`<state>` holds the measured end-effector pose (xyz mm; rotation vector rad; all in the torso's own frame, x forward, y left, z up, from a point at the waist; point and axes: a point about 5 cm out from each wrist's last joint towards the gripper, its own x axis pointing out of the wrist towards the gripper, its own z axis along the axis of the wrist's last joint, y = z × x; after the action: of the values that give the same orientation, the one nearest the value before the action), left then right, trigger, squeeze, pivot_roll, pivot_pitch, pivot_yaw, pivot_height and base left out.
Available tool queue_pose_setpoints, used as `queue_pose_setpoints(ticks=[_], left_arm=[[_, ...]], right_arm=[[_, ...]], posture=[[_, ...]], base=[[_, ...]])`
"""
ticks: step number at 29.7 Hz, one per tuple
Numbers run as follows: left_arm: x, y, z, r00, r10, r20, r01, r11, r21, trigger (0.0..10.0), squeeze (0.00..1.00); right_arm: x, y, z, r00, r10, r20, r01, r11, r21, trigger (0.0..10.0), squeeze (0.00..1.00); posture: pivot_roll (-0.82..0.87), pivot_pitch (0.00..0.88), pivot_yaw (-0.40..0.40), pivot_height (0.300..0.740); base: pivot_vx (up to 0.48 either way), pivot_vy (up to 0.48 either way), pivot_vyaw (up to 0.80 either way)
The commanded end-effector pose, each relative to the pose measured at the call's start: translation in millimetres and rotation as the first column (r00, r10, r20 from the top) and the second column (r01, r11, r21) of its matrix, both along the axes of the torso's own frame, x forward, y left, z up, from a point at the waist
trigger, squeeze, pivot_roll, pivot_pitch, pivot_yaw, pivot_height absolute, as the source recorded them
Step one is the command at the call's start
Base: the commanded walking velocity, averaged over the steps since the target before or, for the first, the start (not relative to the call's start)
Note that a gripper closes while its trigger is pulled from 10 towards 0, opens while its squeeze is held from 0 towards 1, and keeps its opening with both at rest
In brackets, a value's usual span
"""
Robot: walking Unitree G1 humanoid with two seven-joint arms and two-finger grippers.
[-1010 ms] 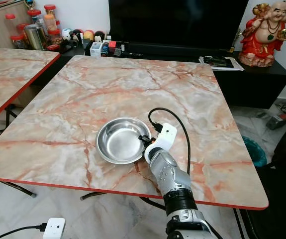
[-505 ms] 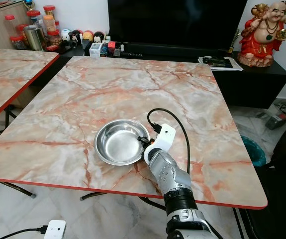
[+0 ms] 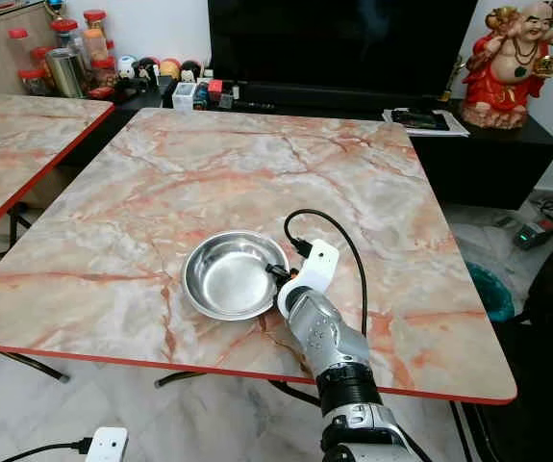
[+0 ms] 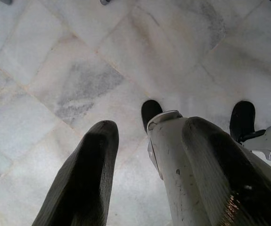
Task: Setting the table
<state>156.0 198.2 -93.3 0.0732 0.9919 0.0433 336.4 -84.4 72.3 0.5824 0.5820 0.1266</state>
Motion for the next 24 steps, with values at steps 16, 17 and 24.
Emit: queue_pose_setpoints(ticks=[16, 17, 24], left_arm=[[-1.5, 0.1, -1, 1.0, 0.003, -0.012, -0.003, 1.0, -0.004, 10.0, 0.0], [-1.5, 0.1, -1, 1.0, 0.003, -0.012, -0.003, 1.0, -0.004, 10.0, 0.0], [-1.7, 0.2, -1, 1.0, 0.001, -0.015, -0.001, 1.0, -0.004, 10.0, 0.0]], right_arm=[[4.2, -0.6, 5, 1.0, -0.007, 0.021, 0.008, 1.0, -0.016, 10.0, 1.0], [4.2, -0.6, 5, 1.0, -0.007, 0.021, 0.008, 1.0, -0.016, 10.0, 1.0], [8.5, -1.2, 13, 0.997, -0.007, 0.08, 0.008, 1.0, -0.018, 10.0, 1.0]], posture=[[-0.04, 0.0, -0.037, 0.74], [-0.04, 0.0, -0.037, 0.74], [-0.05, 0.0, -0.035, 0.74]], base=[[0.0, 0.0, 0.0], [0.0, 0.0, 0.0], [0.0, 0.0, 0.0]])
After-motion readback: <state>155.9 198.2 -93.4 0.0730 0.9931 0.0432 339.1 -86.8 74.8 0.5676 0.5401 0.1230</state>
